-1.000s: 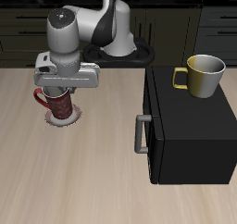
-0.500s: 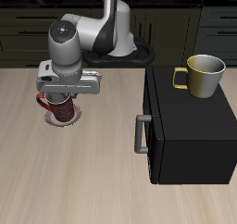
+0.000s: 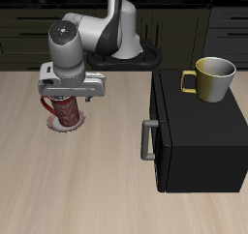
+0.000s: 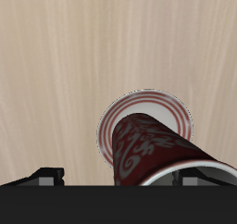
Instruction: Place the red mug on the plate
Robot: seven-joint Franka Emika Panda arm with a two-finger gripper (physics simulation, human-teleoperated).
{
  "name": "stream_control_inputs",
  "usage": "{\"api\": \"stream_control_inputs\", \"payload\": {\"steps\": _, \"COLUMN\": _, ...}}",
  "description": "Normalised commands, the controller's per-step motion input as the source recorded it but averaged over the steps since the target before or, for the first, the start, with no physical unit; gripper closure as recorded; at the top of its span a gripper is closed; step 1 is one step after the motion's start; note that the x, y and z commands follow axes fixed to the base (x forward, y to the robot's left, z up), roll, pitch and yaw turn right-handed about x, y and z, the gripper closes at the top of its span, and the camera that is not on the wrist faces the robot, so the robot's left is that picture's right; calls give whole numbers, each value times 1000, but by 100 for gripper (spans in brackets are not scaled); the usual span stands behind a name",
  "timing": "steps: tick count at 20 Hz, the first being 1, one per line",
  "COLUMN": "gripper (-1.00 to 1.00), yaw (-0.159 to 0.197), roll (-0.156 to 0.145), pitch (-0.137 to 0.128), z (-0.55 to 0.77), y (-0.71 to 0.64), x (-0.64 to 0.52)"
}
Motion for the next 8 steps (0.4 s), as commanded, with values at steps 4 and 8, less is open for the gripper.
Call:
{"api": "stream_control_inputs", "payload": {"steps": 4, "gripper": -100, "yaw": 0, "roll": 16, "pitch": -33, "z": 196, "y": 51, "x": -66}}
{"api": "stream_control_inputs", "payload": {"steps": 8, "gripper": -100, "yaw": -34, "roll": -2, "pitch": -43, "z": 301, "y": 9, "x": -102}}
